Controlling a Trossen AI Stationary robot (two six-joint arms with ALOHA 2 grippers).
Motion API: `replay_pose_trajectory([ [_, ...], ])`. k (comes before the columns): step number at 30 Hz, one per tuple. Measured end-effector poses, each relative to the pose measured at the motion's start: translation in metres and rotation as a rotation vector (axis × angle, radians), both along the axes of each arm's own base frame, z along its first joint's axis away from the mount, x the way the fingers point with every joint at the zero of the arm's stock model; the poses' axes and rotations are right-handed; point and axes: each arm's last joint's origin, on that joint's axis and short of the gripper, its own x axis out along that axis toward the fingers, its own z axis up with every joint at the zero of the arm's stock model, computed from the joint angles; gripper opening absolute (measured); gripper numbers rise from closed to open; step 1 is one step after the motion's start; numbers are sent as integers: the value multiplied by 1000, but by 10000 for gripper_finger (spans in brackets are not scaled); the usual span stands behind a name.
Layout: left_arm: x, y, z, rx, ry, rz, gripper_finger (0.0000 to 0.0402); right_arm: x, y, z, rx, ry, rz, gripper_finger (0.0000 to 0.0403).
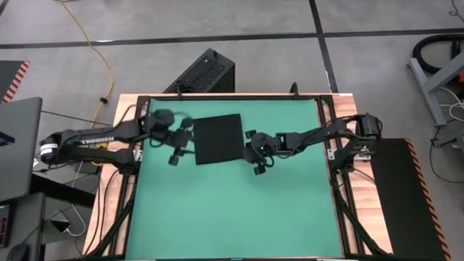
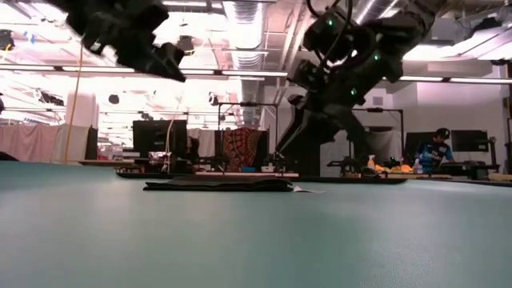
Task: Roll napkin
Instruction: Roll the black table napkin
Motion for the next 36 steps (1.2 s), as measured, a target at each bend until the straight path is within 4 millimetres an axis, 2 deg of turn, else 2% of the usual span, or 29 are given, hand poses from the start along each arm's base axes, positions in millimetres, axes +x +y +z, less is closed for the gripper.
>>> replay_pose_trajectory([
  [4, -8, -13, -34, 47, -127, 2, 151, 0, -4, -2, -6, -17, -6, 137],
  [8, -17, -22, -52, 35, -345, 57, 151, 0, -4, -2, -14, -16, 26, 137],
  [11, -24, -27, -64, 11, -431, 114, 151, 1, -3, -1, -28, -24, 41, 138],
  [16, -25, -33, -77, -30, -389, 99, 151, 1, 2, -1, -29, -22, 62, 161],
  [21, -22, -41, -88, -37, -294, 63, 151, 3, 8, 1, -12, -48, 68, 228],
  [25, -19, -44, -99, 39, -224, 91, 151, 3, 10, 1, -13, -51, 73, 271],
  [31, -15, -47, -111, 90, -146, 114, 152, 3, 6, 1, -52, -49, 90, 281],
  [36, -11, -48, -124, 88, -81, 111, 152, 6, -5, -4, -54, -56, 59, 281],
])
